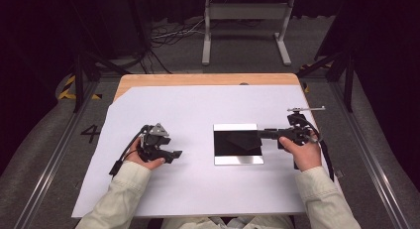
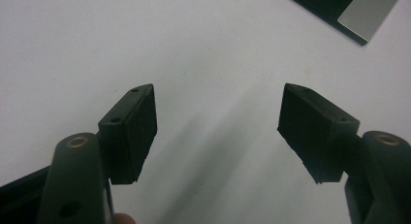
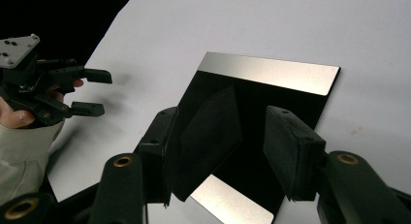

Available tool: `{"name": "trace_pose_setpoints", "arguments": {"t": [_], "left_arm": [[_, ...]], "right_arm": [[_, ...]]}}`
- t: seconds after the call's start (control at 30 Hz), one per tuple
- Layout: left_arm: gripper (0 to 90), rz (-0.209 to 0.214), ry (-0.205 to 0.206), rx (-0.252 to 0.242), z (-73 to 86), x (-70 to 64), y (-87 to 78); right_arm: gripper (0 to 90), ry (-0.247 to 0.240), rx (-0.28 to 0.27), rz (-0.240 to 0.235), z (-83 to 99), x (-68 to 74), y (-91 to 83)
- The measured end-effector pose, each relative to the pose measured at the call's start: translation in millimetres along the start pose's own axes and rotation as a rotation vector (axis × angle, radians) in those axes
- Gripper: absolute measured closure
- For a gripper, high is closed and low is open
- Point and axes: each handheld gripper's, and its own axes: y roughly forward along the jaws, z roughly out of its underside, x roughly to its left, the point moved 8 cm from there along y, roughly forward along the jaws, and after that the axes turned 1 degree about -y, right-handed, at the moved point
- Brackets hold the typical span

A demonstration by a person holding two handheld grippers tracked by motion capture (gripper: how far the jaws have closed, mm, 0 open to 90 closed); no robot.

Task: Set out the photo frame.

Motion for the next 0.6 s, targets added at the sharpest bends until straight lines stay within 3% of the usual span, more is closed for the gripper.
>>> {"name": "trace_pose_setpoints", "arguments": {"t": [0.6], "left_arm": [[30.3, -0.005, 0.005, 0.011, 1.3, -0.1, -0.7]], "right_arm": [[50.4, 0.123, 0.067, -0.024, 7.9, 0.7, 13.4]]}}
